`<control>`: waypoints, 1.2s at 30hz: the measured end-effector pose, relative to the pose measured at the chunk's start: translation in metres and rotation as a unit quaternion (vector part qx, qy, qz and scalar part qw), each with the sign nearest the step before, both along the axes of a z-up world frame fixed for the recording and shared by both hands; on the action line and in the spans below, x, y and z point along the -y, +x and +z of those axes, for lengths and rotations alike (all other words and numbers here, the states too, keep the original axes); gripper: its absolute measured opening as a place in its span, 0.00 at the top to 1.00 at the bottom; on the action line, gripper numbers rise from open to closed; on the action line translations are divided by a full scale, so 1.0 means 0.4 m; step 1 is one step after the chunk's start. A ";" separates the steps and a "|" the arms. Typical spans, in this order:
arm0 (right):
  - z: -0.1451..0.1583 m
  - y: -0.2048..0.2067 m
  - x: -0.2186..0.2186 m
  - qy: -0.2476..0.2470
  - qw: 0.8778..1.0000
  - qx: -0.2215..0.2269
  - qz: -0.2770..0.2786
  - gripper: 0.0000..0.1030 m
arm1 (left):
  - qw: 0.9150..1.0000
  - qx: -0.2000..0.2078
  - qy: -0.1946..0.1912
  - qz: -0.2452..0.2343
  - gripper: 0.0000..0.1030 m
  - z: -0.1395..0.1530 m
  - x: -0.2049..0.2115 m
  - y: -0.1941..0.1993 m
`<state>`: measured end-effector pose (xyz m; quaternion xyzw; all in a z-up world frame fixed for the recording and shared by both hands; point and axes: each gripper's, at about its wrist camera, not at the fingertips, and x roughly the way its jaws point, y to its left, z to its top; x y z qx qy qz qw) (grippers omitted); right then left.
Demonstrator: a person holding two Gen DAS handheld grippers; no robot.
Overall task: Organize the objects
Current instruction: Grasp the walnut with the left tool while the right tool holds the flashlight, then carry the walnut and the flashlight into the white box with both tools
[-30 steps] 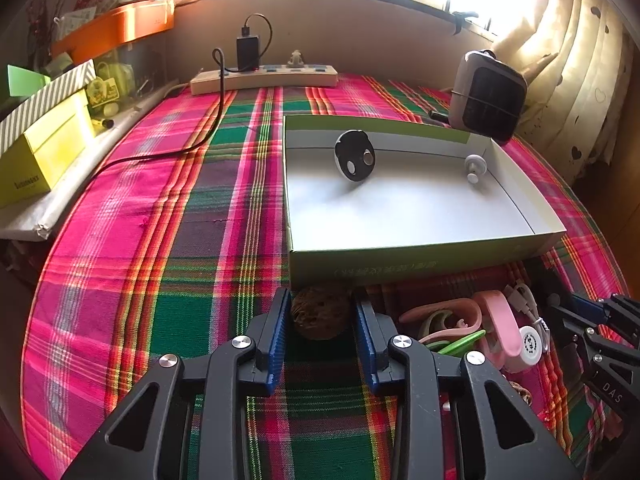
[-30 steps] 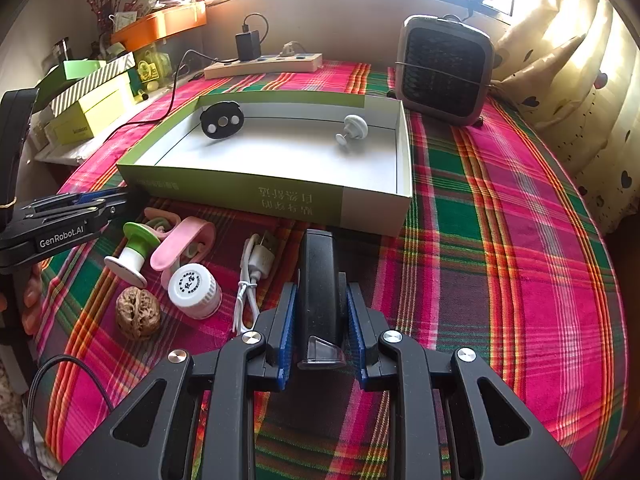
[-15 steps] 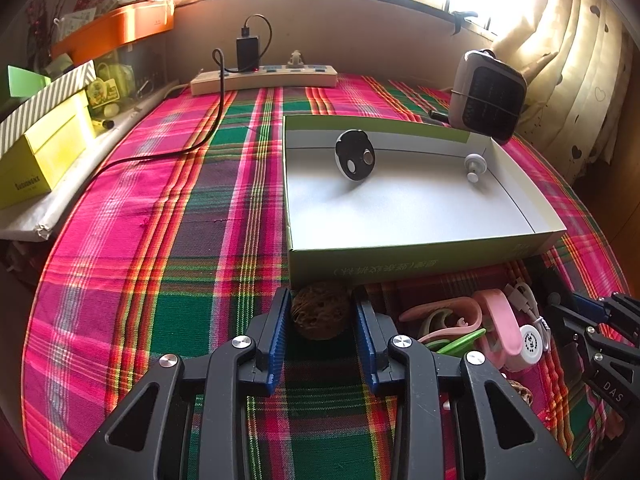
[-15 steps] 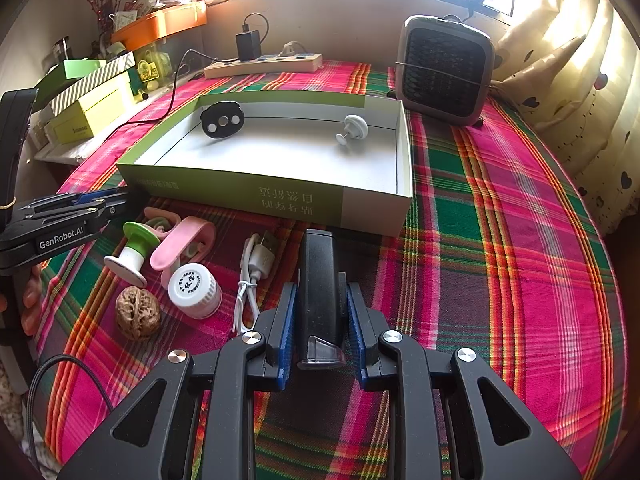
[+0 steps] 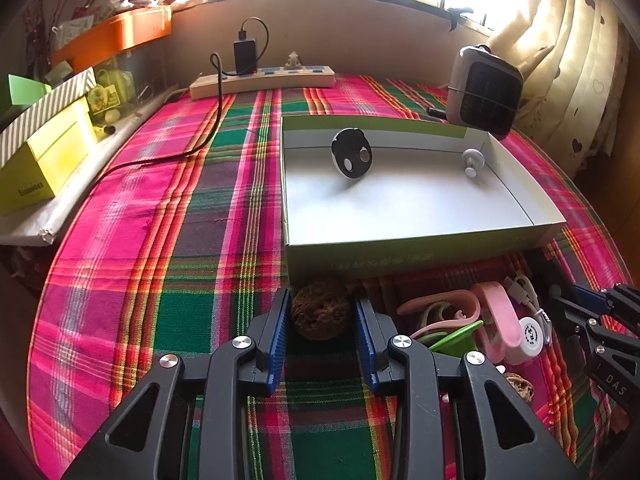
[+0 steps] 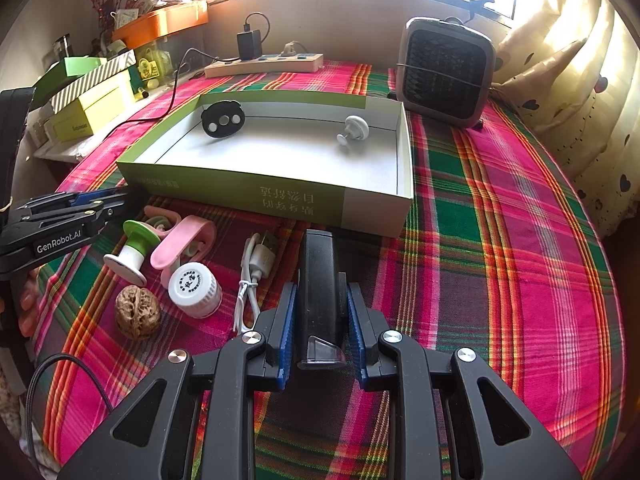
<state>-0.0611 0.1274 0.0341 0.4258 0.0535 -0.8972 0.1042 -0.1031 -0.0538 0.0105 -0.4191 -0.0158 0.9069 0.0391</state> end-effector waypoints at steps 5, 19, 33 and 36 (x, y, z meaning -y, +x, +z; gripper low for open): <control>0.003 0.004 0.000 -0.001 1.000 -0.003 -0.001 0.76 | 1.000 -0.005 -0.007 -0.004 0.72 0.008 -0.008 0.008; 0.031 0.018 -0.002 -0.005 1.000 -0.009 0.006 0.76 | 1.000 -0.018 -0.007 -0.022 0.72 0.049 -0.036 0.045; 0.097 0.013 -0.010 -0.021 0.999 -0.033 0.013 0.76 | 0.999 -0.030 0.006 -0.033 0.72 0.098 -0.055 0.031; 0.106 0.001 -0.011 -0.025 0.999 -0.033 0.014 0.76 | 0.999 -0.028 0.011 -0.031 0.72 0.103 -0.054 0.017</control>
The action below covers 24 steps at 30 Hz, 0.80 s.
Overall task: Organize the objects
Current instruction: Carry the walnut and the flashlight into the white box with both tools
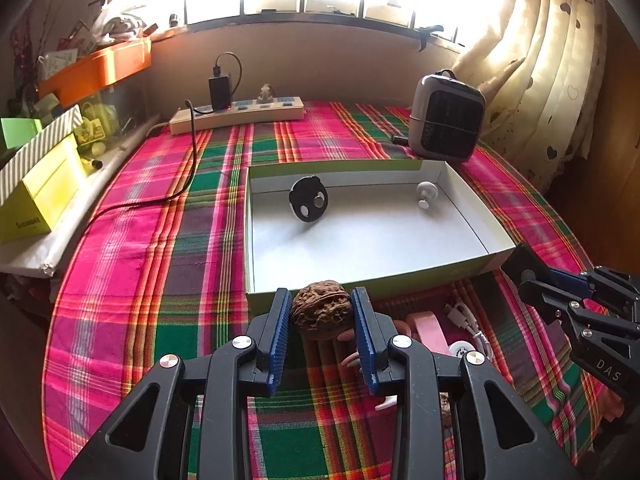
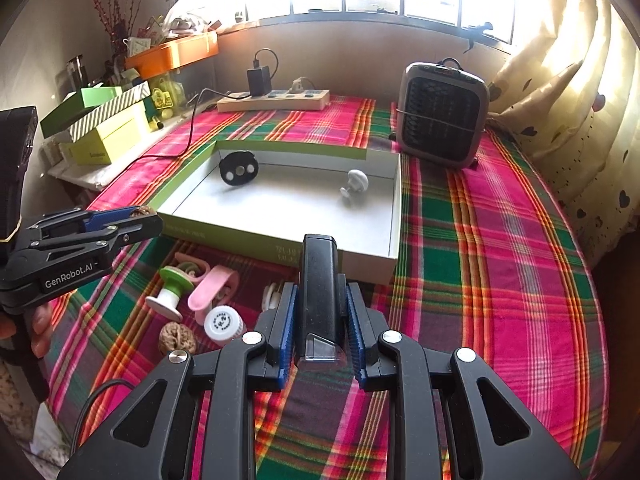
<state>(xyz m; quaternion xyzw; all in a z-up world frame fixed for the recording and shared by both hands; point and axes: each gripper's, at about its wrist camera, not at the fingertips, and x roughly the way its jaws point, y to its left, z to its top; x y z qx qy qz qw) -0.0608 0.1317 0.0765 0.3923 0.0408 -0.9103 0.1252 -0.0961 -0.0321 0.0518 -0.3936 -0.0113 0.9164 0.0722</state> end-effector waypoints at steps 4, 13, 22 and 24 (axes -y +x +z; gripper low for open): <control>0.013 -0.026 0.004 -0.002 1.000 0.000 0.005 0.76 | 1.000 0.000 0.002 0.002 0.72 0.004 -0.002 -0.025; 0.036 -0.110 0.036 0.001 1.000 -0.002 0.015 0.76 | 1.000 0.011 0.004 0.011 0.72 -0.002 0.007 -0.098; 0.019 -0.208 0.069 0.003 1.000 0.011 0.018 0.76 | 1.000 0.019 -0.005 0.011 0.72 -0.021 0.005 -0.163; 0.014 -0.228 0.074 0.003 1.000 0.014 0.019 0.76 | 1.000 0.018 -0.003 0.010 0.72 -0.022 0.004 -0.174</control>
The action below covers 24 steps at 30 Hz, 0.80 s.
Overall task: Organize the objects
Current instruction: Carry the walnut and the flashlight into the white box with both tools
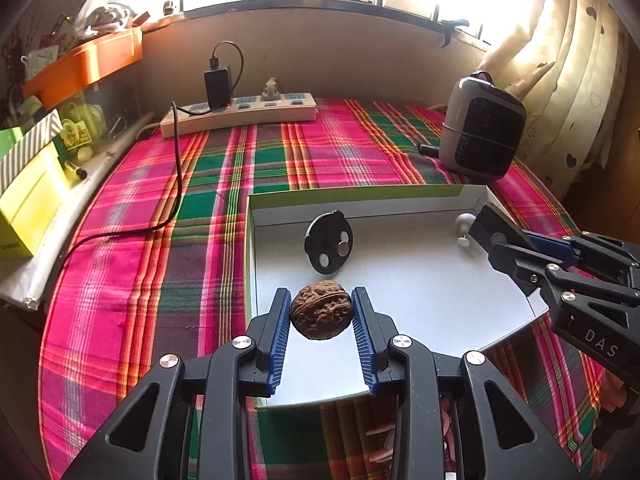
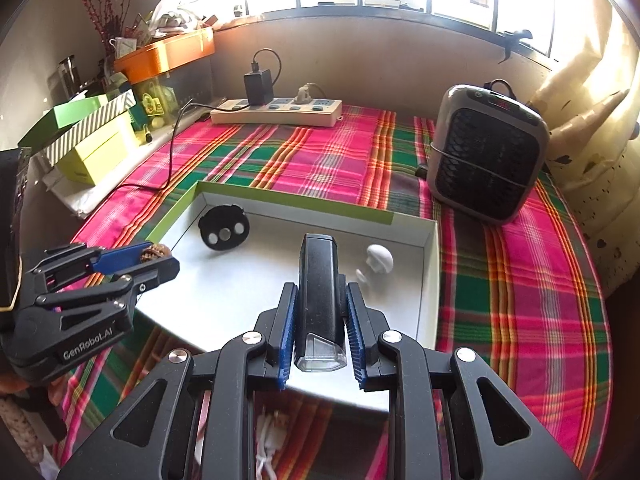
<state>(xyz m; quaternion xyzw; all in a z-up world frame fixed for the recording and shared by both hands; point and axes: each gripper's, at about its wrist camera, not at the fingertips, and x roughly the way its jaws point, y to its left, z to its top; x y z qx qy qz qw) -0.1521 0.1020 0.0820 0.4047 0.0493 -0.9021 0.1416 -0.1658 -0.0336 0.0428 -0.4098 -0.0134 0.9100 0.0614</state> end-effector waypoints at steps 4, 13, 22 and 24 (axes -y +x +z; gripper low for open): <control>-0.018 -0.045 0.003 0.000 1.000 0.014 -0.009 0.76 | 1.000 0.008 0.005 0.006 0.72 -0.011 0.001 -0.024; -0.047 -0.114 0.013 0.006 0.999 0.028 -0.015 0.76 | 1.000 0.018 -0.004 0.008 0.72 -0.038 -0.003 -0.055; -0.079 -0.154 0.019 0.007 0.999 0.046 -0.020 0.76 | 1.000 0.018 -0.015 0.000 0.72 -0.048 -0.021 -0.062; -0.083 -0.157 0.020 0.009 0.999 0.047 -0.020 0.76 | 1.000 0.020 -0.016 -0.002 0.72 -0.052 -0.026 -0.063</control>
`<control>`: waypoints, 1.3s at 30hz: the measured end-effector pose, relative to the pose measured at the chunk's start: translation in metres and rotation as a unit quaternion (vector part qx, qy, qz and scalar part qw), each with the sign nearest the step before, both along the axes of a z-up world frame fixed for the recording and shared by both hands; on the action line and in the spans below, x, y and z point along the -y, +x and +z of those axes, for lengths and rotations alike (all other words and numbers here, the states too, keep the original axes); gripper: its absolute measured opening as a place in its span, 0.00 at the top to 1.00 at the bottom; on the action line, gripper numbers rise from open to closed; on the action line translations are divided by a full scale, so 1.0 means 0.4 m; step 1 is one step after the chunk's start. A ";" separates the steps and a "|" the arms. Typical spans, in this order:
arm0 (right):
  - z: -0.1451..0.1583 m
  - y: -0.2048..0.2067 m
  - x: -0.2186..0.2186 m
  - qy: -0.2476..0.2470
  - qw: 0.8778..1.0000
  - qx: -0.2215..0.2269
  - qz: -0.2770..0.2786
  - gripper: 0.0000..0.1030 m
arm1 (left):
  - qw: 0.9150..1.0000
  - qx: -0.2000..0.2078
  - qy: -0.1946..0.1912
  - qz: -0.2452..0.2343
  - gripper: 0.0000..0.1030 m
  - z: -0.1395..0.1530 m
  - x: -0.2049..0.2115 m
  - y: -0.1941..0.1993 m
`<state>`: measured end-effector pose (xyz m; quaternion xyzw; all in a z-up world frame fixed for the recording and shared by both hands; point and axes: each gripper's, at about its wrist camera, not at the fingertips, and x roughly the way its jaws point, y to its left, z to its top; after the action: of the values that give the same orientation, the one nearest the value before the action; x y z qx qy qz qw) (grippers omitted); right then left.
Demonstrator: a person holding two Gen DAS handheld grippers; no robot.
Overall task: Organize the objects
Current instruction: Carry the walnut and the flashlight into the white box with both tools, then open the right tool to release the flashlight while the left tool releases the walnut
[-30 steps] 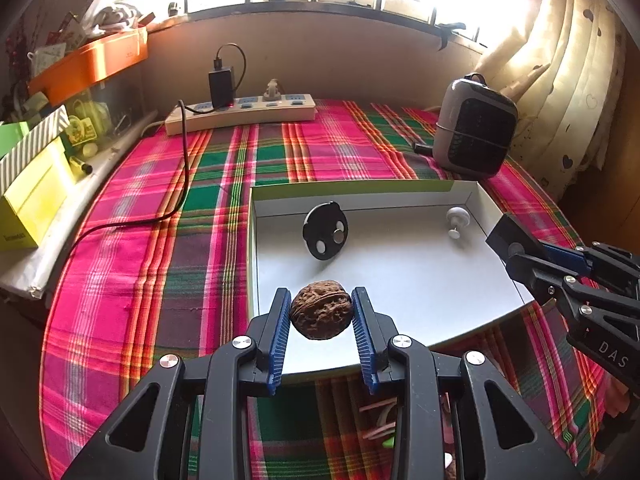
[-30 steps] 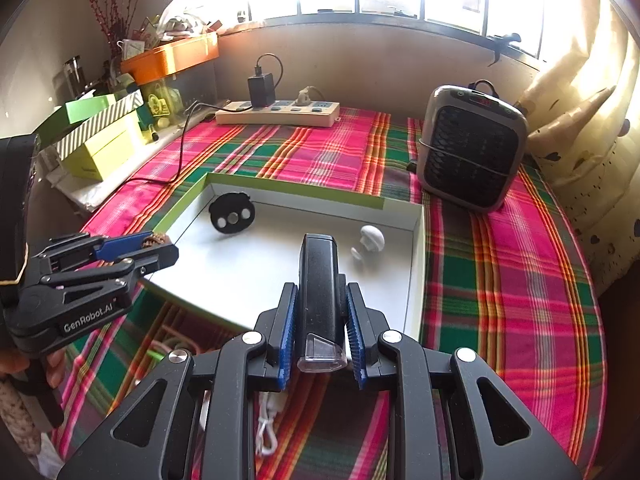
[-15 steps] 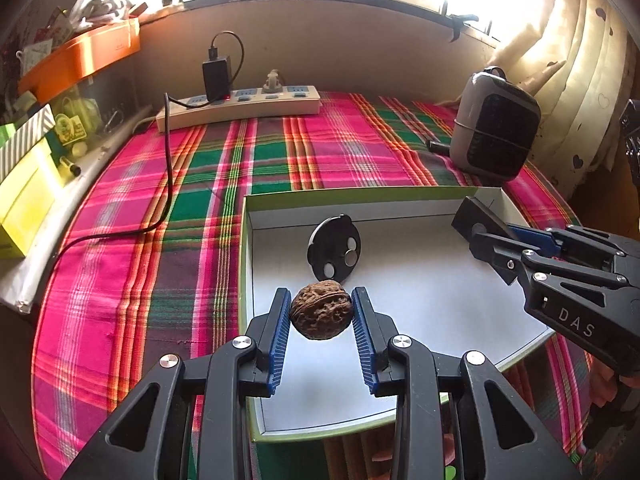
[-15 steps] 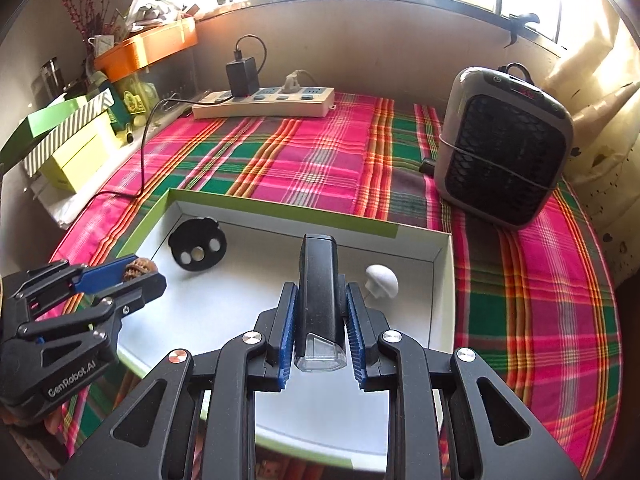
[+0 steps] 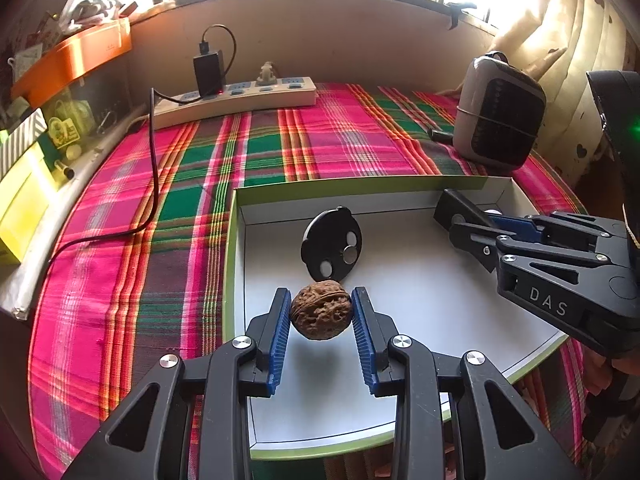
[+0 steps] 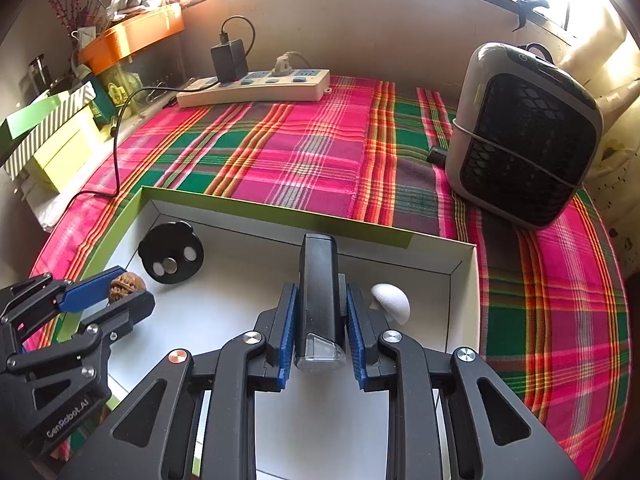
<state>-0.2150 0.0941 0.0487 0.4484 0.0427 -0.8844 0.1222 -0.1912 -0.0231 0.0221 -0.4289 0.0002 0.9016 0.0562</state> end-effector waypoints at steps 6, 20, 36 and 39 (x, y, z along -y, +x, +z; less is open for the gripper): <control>-0.011 -0.006 -0.003 0.002 1.000 0.002 -0.003 0.76 | 1.000 -0.001 -0.009 0.001 0.72 -0.005 -0.006 -0.004; -0.017 -0.011 -0.001 0.001 1.000 0.003 -0.005 0.76 | 1.000 -0.002 -0.013 0.000 0.72 -0.006 -0.008 -0.008; -0.018 -0.016 -0.004 -0.001 1.000 0.008 -0.010 0.76 | 1.000 -0.001 -0.017 0.000 0.71 -0.008 -0.009 -0.010; -0.018 -0.017 -0.006 -0.004 1.000 0.008 -0.012 0.76 | 1.000 -0.002 -0.018 0.000 0.71 -0.007 -0.009 -0.010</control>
<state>-0.2220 0.0964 0.0416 0.4556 0.0329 -0.8823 0.1134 -0.1951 -0.0193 0.0192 -0.4284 0.0163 0.9021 0.0491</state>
